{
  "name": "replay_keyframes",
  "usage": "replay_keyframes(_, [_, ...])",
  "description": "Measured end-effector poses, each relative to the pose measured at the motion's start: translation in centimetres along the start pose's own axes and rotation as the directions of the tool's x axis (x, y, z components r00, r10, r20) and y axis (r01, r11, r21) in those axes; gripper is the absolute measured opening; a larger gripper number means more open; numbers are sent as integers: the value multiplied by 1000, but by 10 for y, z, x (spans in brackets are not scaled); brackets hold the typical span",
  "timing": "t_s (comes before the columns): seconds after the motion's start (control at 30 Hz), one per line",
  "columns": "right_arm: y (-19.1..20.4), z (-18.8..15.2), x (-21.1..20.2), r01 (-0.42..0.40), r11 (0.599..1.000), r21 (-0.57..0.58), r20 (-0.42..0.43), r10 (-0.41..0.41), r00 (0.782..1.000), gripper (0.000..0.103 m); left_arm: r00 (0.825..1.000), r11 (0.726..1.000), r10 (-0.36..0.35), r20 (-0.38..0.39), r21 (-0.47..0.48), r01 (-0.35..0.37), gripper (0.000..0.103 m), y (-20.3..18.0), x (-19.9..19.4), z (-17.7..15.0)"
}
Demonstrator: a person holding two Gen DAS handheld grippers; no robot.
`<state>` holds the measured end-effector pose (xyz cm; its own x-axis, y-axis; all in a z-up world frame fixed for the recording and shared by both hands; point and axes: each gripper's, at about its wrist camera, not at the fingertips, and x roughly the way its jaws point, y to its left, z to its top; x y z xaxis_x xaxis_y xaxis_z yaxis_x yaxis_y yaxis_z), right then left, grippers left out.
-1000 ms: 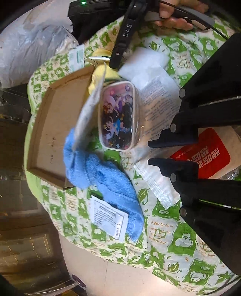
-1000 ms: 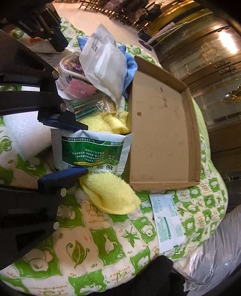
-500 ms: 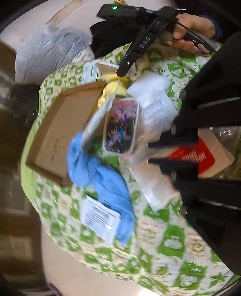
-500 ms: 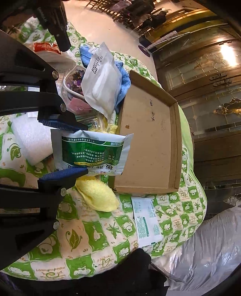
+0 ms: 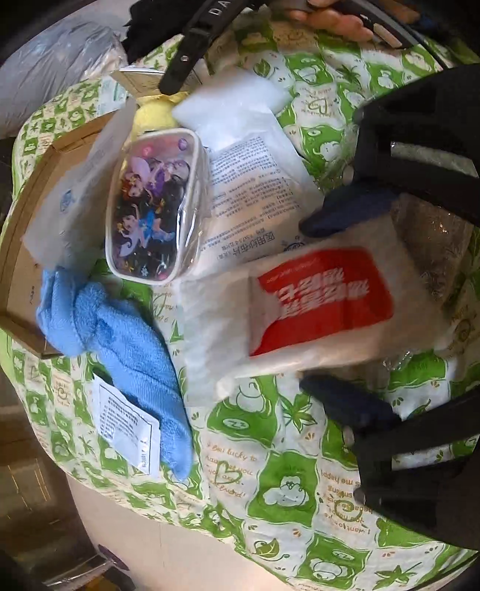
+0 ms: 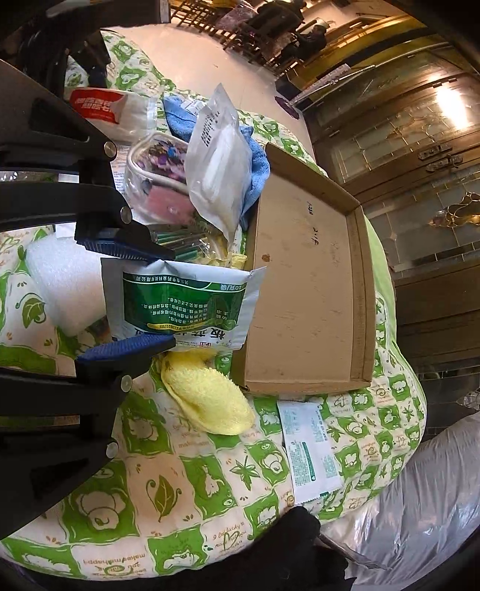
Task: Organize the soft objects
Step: 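Carry the wet-wipe packet and green sachet over the cardboard lid with both tools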
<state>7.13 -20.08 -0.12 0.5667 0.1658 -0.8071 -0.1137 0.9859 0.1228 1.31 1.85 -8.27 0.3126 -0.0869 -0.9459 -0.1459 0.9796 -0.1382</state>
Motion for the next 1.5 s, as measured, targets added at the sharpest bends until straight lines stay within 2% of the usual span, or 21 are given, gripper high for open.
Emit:
replay_keyframes(0.03, [0,0,0,1,1000,-4,2,-1,1000,38,1000,1000,-5,3,-3,5,46,1,-2,0])
replay_keyframes(0.13, [0,1,-1,-1,1000,-2,5,1,1000,38,999,1000,-11,43,12,11,40,2,-13,-2])
replay_keyframes(0.27, [0,-1,-4,0,1000,-2,14,0,1000,38,991,998,-69,114,18,67,39,2,-38,0])
replay_keyframes(0.57, [-1,5,-18,14,1000,-6,52,-14,999,38,972,996,-91,216,31,86,39,0,-73,20])
replay_keyframes(1.0, [-3,17,-27,40,999,-14,73,-39,997,38,954,993,-102,281,89,80,39,-6,-77,58])
replay_keyframes(1.5, [-10,26,-15,42,999,1,55,-42,998,38,950,990,-88,300,133,50,39,-24,-71,94])
